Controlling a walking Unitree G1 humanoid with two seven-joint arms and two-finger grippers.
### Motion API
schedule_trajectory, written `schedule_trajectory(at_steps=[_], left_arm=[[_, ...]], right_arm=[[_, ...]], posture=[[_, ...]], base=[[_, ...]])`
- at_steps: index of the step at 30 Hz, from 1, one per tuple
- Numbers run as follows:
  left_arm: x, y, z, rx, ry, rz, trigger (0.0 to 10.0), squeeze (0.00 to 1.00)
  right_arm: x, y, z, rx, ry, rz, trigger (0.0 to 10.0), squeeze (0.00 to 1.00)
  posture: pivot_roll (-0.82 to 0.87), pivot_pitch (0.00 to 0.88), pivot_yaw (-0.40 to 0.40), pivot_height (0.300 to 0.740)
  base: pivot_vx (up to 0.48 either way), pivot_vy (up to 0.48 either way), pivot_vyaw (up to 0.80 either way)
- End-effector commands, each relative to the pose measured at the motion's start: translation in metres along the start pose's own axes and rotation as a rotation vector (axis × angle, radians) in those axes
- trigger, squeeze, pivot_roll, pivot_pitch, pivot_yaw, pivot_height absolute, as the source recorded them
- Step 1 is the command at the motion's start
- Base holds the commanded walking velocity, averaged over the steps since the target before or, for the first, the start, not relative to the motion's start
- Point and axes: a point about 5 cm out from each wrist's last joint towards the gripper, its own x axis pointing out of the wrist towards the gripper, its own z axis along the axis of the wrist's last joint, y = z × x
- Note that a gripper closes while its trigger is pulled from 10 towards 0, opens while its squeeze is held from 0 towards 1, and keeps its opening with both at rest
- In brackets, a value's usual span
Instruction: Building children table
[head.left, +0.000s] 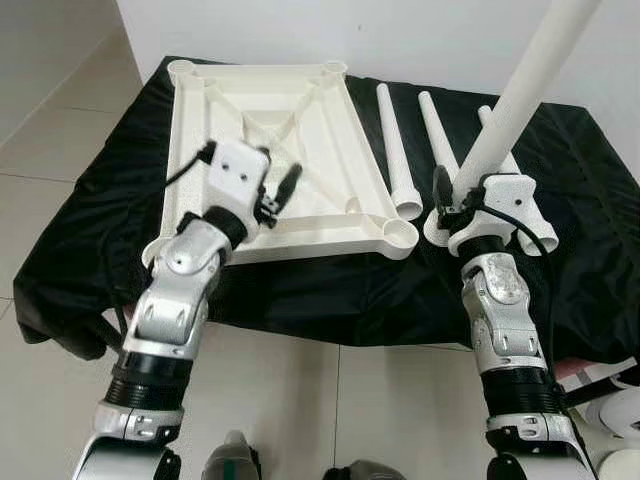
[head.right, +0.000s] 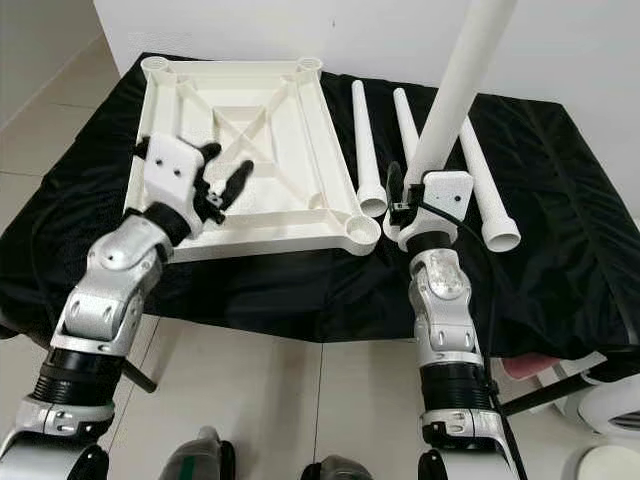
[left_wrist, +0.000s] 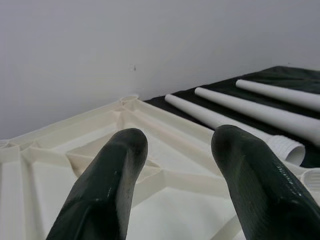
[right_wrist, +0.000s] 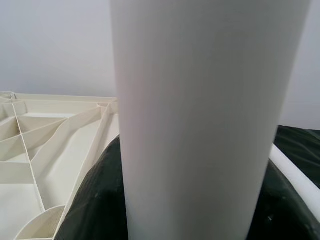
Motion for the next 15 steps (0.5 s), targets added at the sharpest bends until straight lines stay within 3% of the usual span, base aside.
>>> schedule_trajectory(at_steps=[1, 12, 15], left_arm=[[0.001, 0.007, 0.003, -0.001, -0.002, 0.082, 10.0, 0.00], [-0.004, 0.010, 0.007, 0.006, -0.033, 0.077, 10.0, 0.00], [-0.003, -0.005, -0.007, 0.014, 0.040, -0.018, 10.0, 0.00]], right_arm=[[0.002, 0.004, 0.006, 0.011, -0.024, 0.014, 10.0, 0.00], [0.007, 0.005, 0.012, 0.006, -0.052, 0.052, 10.0, 0.00], [0.008, 0.005, 0.012, -0.002, -0.047, 0.066, 10.0, 0.00]], posture=[[0.08, 0.024, -0.048, 0.740], [0.09, 0.028, -0.066, 0.740], [0.09, 0.034, -0.065, 0.740]], base=[[0.000, 0.000, 0.00], [0.000, 0.000, 0.00], [0.000, 0.000, 0.00]])
